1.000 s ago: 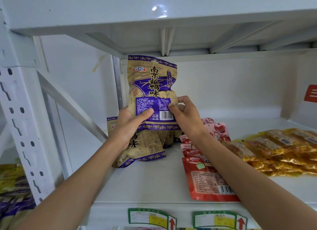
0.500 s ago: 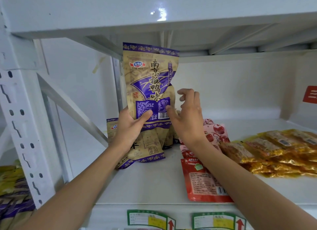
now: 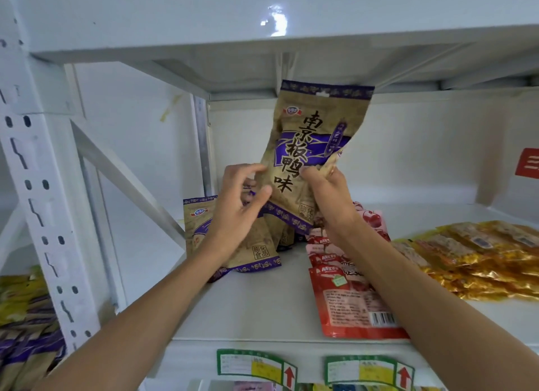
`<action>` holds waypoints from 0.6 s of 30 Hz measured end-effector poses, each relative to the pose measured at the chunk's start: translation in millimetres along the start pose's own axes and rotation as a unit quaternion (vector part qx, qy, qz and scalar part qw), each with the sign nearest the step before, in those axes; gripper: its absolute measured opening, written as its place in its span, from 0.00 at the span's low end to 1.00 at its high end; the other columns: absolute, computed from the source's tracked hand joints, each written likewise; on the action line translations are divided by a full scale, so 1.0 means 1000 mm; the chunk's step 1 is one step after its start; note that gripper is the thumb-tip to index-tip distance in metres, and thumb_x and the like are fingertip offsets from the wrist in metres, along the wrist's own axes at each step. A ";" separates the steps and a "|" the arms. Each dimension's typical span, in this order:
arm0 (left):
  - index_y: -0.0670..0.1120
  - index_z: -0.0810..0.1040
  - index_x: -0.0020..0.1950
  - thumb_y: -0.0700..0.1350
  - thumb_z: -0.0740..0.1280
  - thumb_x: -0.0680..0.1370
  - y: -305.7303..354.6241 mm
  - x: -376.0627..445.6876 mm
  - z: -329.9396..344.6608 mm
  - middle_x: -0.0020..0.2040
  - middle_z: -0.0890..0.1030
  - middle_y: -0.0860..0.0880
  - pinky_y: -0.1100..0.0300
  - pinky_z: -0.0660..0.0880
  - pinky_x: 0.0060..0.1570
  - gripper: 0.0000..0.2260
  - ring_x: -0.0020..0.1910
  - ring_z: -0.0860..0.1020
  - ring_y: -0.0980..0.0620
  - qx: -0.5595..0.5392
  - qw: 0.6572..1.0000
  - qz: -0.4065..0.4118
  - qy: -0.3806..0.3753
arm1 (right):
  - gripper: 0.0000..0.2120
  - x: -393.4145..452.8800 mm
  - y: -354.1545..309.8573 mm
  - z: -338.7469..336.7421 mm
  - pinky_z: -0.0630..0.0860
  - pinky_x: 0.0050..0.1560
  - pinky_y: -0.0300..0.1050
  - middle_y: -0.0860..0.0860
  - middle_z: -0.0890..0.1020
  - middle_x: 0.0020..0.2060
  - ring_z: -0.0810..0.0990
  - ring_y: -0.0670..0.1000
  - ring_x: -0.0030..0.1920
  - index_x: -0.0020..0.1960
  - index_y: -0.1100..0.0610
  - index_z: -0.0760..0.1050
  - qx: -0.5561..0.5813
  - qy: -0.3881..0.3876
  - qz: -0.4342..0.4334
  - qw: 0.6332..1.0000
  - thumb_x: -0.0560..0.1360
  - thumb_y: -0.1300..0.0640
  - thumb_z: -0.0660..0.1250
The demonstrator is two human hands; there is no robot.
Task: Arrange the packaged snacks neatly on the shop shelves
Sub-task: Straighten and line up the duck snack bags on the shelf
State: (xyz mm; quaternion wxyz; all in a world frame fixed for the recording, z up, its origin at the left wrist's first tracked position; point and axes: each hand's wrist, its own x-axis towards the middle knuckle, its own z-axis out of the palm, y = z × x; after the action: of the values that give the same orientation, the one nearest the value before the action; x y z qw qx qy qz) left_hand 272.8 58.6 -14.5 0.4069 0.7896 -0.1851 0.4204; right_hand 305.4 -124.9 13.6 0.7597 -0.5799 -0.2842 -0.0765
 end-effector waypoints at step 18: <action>0.45 0.81 0.65 0.47 0.77 0.73 -0.008 0.002 -0.017 0.59 0.86 0.44 0.42 0.78 0.65 0.21 0.59 0.85 0.43 -0.284 0.919 -0.269 -0.046 | 0.13 0.005 0.013 -0.015 0.85 0.52 0.55 0.51 0.89 0.52 0.89 0.54 0.51 0.60 0.56 0.80 -0.071 -0.010 0.058 0.996 0.82 0.48 0.69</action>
State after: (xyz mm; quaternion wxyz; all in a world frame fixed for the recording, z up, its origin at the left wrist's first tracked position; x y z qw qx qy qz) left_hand 269.9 76.6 -11.5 0.7025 0.6795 -0.0958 0.1887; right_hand 320.1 -133.5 3.1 0.7171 -0.6483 -0.2516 -0.0468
